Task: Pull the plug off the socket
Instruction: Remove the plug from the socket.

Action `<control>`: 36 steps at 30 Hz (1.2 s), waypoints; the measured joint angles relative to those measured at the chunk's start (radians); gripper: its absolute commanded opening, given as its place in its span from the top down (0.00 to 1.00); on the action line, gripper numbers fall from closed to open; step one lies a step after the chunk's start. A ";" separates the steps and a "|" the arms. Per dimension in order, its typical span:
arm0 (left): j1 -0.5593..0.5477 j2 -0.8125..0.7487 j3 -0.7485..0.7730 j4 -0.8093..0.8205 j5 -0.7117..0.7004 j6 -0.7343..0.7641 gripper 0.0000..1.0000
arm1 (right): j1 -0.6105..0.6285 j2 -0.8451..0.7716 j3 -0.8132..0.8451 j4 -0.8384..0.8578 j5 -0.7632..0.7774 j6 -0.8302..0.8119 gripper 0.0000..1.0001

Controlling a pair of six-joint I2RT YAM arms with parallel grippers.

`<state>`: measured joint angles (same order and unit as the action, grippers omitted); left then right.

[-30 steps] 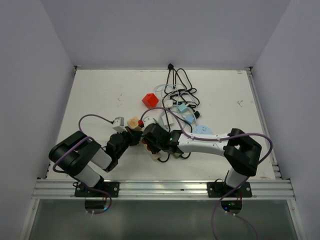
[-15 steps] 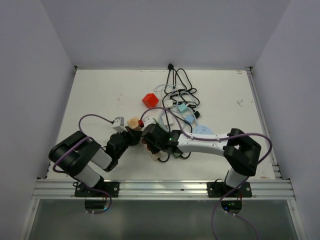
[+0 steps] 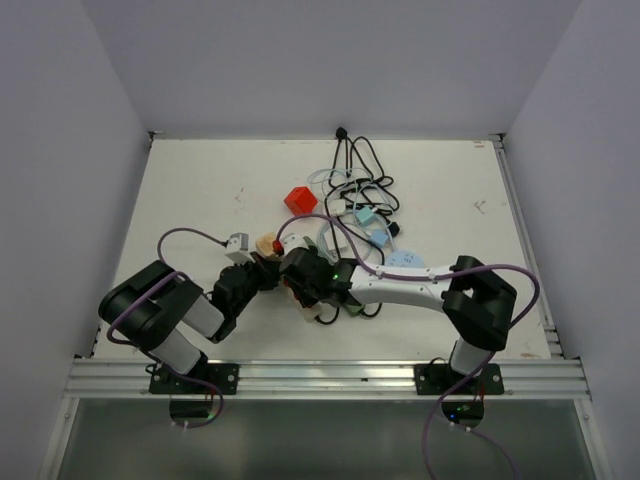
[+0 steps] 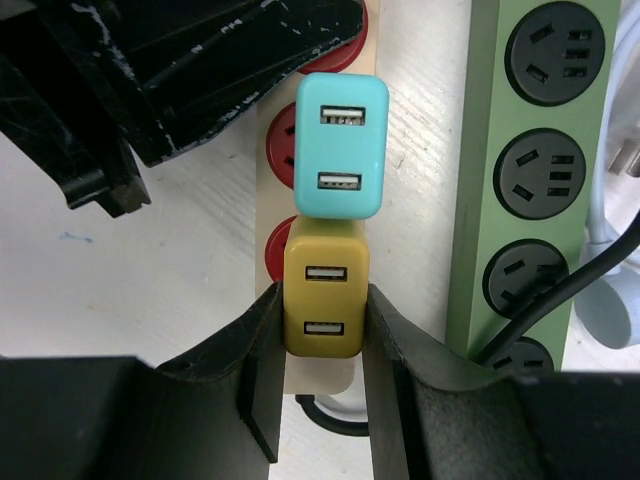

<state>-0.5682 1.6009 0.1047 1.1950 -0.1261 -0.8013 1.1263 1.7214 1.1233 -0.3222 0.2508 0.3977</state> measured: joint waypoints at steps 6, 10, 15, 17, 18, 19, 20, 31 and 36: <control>0.005 0.002 -0.005 0.006 0.006 0.000 1.00 | 0.055 0.056 0.080 -0.086 0.110 -0.008 0.93; 0.005 0.006 -0.005 0.011 0.008 0.001 1.00 | 0.054 0.056 0.081 -0.089 0.113 -0.008 0.91; 0.005 0.016 -0.004 0.024 0.011 0.000 1.00 | 0.015 0.014 0.023 -0.032 0.037 0.001 0.90; 0.005 0.019 -0.002 0.026 0.014 0.000 1.00 | -0.019 -0.010 -0.010 0.002 -0.027 0.011 0.89; 0.005 0.021 -0.001 0.027 0.014 0.000 1.00 | -0.032 -0.016 -0.021 0.013 -0.055 0.014 0.87; 0.005 0.021 -0.001 0.027 0.014 0.000 1.00 | -0.041 -0.020 -0.025 0.017 -0.072 0.015 0.87; 0.005 0.021 -0.001 0.027 0.014 0.000 1.00 | -0.046 -0.021 -0.026 0.019 -0.086 0.014 0.87; 0.007 0.023 -0.001 0.031 0.016 0.000 1.00 | 0.005 0.023 0.043 -0.054 0.002 0.002 0.81; 0.010 0.023 -0.002 0.031 0.018 0.000 1.00 | 0.039 0.061 0.100 -0.116 0.077 -0.002 0.82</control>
<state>-0.5587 1.6241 0.1032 1.2259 -0.1078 -0.8009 1.1656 1.7828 1.2232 -0.4377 0.3275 0.3958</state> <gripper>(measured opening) 0.004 0.345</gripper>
